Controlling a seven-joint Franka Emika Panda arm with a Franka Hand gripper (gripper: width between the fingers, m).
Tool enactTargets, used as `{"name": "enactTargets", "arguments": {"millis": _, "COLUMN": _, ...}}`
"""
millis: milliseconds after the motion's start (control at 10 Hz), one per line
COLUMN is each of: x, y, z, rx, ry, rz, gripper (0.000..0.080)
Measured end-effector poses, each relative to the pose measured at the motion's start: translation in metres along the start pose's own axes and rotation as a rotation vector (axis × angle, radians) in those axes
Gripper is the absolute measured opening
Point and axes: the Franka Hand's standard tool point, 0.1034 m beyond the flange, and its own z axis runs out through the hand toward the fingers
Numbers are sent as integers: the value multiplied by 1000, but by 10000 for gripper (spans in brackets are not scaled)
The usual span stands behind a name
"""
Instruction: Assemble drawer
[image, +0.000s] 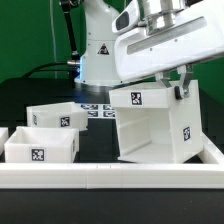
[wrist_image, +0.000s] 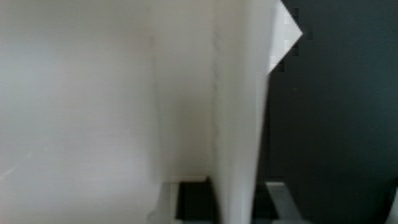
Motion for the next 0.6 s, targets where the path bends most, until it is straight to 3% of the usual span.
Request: {"name": "enactTargets", "arguments": {"millis": 600, "x": 17, "y": 15, "z": -6, "rx": 8, "ry": -33, "rz": 415, "gripper": 48}}
